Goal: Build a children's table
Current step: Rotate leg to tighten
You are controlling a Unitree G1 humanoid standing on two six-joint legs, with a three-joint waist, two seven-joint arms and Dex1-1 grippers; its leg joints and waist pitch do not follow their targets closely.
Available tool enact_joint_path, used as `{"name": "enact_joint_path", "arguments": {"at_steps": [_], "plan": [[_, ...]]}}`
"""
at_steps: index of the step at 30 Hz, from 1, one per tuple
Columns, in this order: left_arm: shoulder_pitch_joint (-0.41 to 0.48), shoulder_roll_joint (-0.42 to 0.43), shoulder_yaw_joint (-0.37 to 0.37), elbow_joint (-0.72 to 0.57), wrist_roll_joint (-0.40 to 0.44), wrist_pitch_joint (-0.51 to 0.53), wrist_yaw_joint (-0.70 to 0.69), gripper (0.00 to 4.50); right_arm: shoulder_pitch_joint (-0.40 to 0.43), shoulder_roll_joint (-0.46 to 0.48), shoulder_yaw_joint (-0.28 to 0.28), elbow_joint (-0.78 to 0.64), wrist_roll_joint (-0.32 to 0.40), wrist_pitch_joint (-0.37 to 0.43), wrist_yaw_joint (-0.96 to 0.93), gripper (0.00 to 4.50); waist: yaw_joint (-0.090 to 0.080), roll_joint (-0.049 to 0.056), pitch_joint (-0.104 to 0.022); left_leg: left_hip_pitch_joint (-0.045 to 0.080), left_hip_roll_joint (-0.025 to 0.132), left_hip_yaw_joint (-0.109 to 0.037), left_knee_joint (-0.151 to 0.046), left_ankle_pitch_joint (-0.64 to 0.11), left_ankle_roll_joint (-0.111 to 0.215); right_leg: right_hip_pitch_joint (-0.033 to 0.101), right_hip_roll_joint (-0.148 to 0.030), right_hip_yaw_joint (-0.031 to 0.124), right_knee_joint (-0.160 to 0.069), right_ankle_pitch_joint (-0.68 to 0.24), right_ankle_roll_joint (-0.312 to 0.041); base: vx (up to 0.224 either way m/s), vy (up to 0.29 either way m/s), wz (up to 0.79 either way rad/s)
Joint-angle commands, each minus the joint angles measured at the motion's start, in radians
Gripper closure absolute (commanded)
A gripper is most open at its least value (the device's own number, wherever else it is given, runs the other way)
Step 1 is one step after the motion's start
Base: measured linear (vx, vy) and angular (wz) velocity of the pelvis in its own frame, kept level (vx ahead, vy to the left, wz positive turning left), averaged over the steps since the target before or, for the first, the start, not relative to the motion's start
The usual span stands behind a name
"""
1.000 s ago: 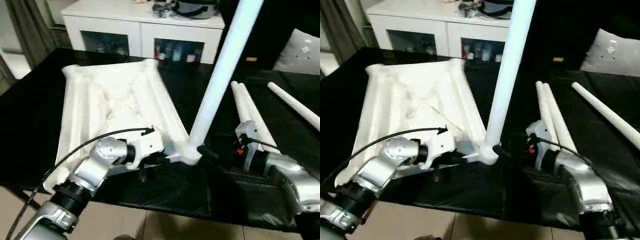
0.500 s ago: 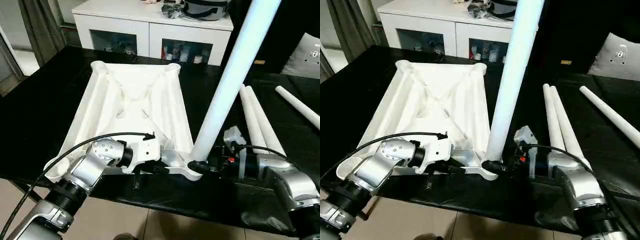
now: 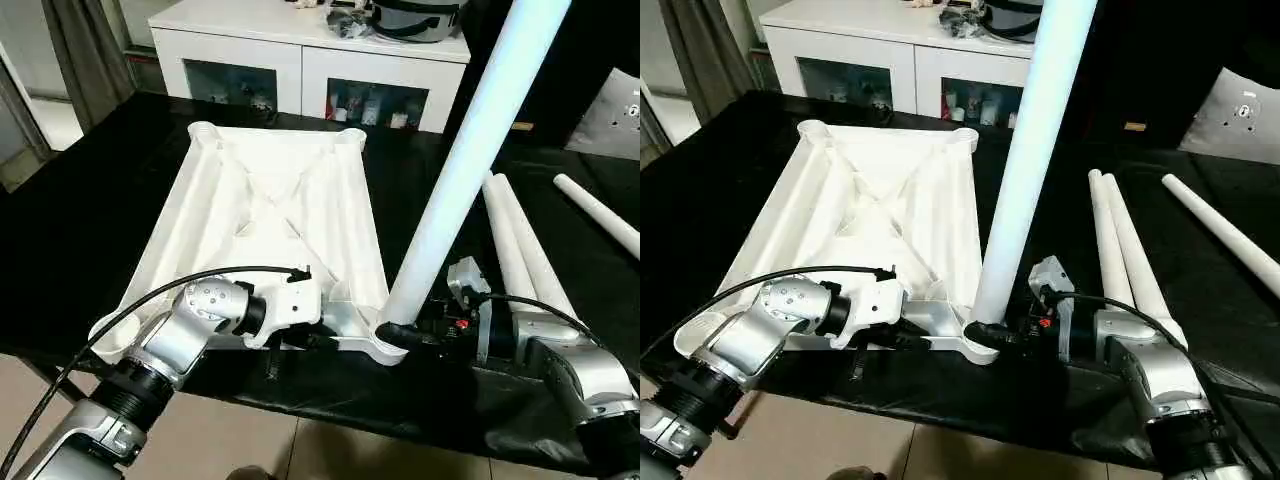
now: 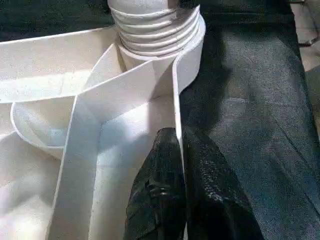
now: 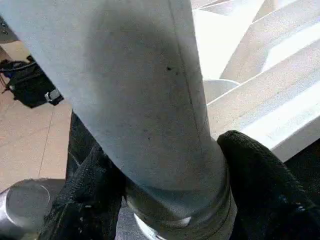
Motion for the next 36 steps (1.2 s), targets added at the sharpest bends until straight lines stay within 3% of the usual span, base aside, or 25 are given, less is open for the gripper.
{"name": "enact_joint_path", "arguments": {"at_steps": [1, 5, 9, 10, 11, 12, 13, 14, 17, 19, 20, 21, 22, 23, 26, 29, 34, 36], "plan": [[0.015, -0.002, -0.05, 0.022, 0.027, 0.008, -0.029, 4.5, 0.027, 0.012, 0.02, -0.014, 0.016, 0.025, 0.006, 1.86, -0.003, -0.002, -0.048, 0.034, 0.065, -0.028, -0.063, -0.258, 0.02, 0.02, -0.075, 0.027, -0.069, -0.087, -0.204, 0.0, 0.0, 0.0], [0.02, -0.016, -0.038, 0.01, 0.012, 0.049, -0.017, 4.5, 0.057, 0.027, 0.019, -0.034, 0.026, 0.035, -0.01, 1.86, -0.004, -0.001, -0.043, 0.038, 0.066, -0.029, -0.069, -0.312, 0.001, 0.017, -0.077, 0.029, -0.077, -0.148, -0.201, 0.0, 0.0, 0.0], [0.015, -0.078, 0.0, 0.02, 0.019, 0.155, 0.111, 4.5, 0.066, 0.105, -0.016, -0.005, 0.006, 0.013, -0.153, 1.86, -0.011, 0.001, -0.038, 0.043, 0.065, -0.031, -0.076, -0.37, -0.022, 0.012, -0.079, 0.032, -0.085, -0.223, -0.192, 0.0, 0.0, 0.0], [0.013, -0.107, 0.016, 0.029, 0.019, 0.193, 0.16, 4.5, 0.06, 0.137, -0.03, 0.021, -0.015, -0.005, -0.219, 1.86, -0.017, 0.0, -0.03, 0.045, 0.063, -0.032, -0.079, -0.418, -0.041, 0.006, -0.082, 0.032, -0.091, -0.302, -0.188, 0.0, 0.0, 0.0], [0.012, -0.126, 0.026, 0.032, 0.018, 0.216, 0.191, 4.5, 0.053, 0.159, -0.04, 0.043, -0.031, -0.018, -0.269, 1.86, -0.022, -0.003, -0.023, 0.057, 0.059, -0.039, -0.077, -0.492, -0.058, 0.001, -0.09, 0.031, -0.109, -0.458, -0.16, -0.057, 0.009, -0.04], [0.011, -0.135, 0.03, 0.034, 0.017, 0.226, 0.205, 4.5, 0.05, 0.169, -0.044, 0.054, -0.039, -0.023, -0.293, 1.86, -0.028, -0.002, -0.023, 0.059, 0.059, -0.044, -0.079, -0.518, -0.065, -0.003, -0.093, 0.032, -0.112, -0.513, -0.148, -0.057, 0.009, -0.04], [0.009, -0.169, 0.047, 0.037, 0.017, 0.265, 0.255, 4.5, 0.039, 0.203, -0.064, 0.085, -0.06, -0.037, -0.375, 1.87, -0.037, 0.005, -0.024, 0.052, 0.058, -0.055, -0.085, -0.529, -0.074, 0.009, -0.095, 0.026, -0.114, -0.559, -0.117, 0.0, 0.0, 0.0], [0.001, -0.26, 0.079, 0.024, 0.018, 0.362, 0.377, 4.5, 0.003, 0.292, -0.133, 0.152, -0.079, -0.055, -0.591, 1.87, -0.046, 0.002, -0.026, 0.057, 0.06, -0.051, -0.087, -0.543, -0.081, 0.0, -0.092, 0.027, -0.118, -0.55, -0.11, 0.0, 0.0, 0.0], [-0.004, -0.309, 0.09, 0.011, 0.022, 0.41, 0.434, 4.5, -0.017, 0.342, -0.184, 0.179, -0.071, -0.052, -0.71, 1.87, -0.072, 0.0, -0.028, 0.05, 0.054, -0.058, -0.09, -0.545, -0.084, 0.002, -0.087, 0.02, -0.117, -0.523, -0.109, 0.0, 0.0, 0.0], [-0.006, -0.346, 0.089, -0.006, 0.034, 0.441, 0.473, 4.5, -0.022, 0.371, -0.204, 0.187, -0.074, -0.034, -0.778, 1.87, -0.076, 0.001, -0.029, 0.056, 0.053, -0.051, -0.085, -0.547, -0.068, -0.007, -0.083, 0.025, -0.124, -0.497, -0.109, 0.0, 0.0, 0.0], [-0.006, -0.352, 0.082, -0.014, 0.045, 0.444, 0.482, 4.5, -0.02, 0.381, -0.202, 0.189, -0.084, -0.049, -0.794, 1.87, -0.078, 0.001, -0.029, 0.053, 0.052, -0.05, -0.085, -0.535, -0.056, -0.006, -0.084, 0.027, -0.126, -0.491, -0.106, 0.0, 0.0, 0.0], [-0.007, -0.357, 0.077, -0.019, 0.053, 0.448, 0.49, 4.5, -0.019, 0.39, -0.202, 0.191, -0.094, -0.063, -0.805, 1.87, -0.078, 0.002, -0.029, 0.05, 0.052, -0.05, -0.086, -0.527, -0.053, -0.004, -0.083, 0.027, -0.125, -0.484, -0.103, 0.0, 0.0, 0.0], [-0.006, -0.352, 0.073, -0.022, 0.06, 0.447, 0.487, 4.5, -0.017, 0.397, -0.206, 0.194, -0.097, -0.076, -0.818, 1.31, -0.078, 0.004, -0.031, 0.049, 0.053, -0.049, -0.087, -0.516, -0.05, -0.004, -0.082, 0.028, -0.124, -0.459, -0.102, 0.0, 0.0, 0.0], [-0.006, -0.348, 0.073, -0.022, 0.06, 0.449, 0.488, 4.5, -0.016, 0.401, -0.207, 0.195, -0.103, -0.09, -0.825, 1.17, -0.078, 0.004, -0.033, 0.047, 0.053, -0.047, -0.088, -0.503, -0.047, -0.002, -0.079, 0.028, -0.121, -0.422, -0.106, 0.0, 0.0, 0.0], [-0.008, -0.328, 0.066, -0.021, 0.076, 0.445, 0.485, 4.5, -0.018, 0.409, -0.216, 0.196, -0.113, -0.116, -0.838, 1.11, -0.076, 0.006, -0.037, 0.044, 0.056, -0.042, -0.089, -0.463, -0.037, 0.001, -0.075, 0.029, -0.114, -0.319, -0.128, 0.0, 0.0, 0.0], [-0.01, -0.323, 0.057, -0.022, 0.093, 0.45, 0.498, 4.5, -0.022, 0.402, -0.214, 0.193, -0.125, -0.14, -0.843, 0.74, -0.075, 0.007, -0.039, 0.039, 0.055, -0.039, -0.09, -0.422, -0.027, 0.009, -0.074, 0.029, -0.11, -0.267, -0.138, 0.0, 0.0, 0.0], [-0.006, -0.302, 0.044, -0.022, 0.098, 0.445, 0.479, 4.5, 0.001, 0.335, -0.159, 0.157, -0.157, -0.191, -0.739, 0.3, -0.059, 0.006, -0.047, 0.03, 0.056, -0.032, -0.078, -0.298, 0.009, 0.021, -0.074, 0.028, -0.096, -0.107, -0.158, 0.0, 0.0, 0.0], [-0.003, -0.28, 0.036, -0.016, 0.1, 0.426, 0.463, 4.5, 0.014, 0.297, -0.162, 0.14, -0.144, -0.198, -0.687, 0.19, -0.053, 0.005, -0.05, 0.023, 0.054, -0.031, -0.071, -0.236, 0.035, 0.026, -0.071, 0.026, -0.088, -0.028, -0.161, 0.0, 0.0, 0.0]]}}
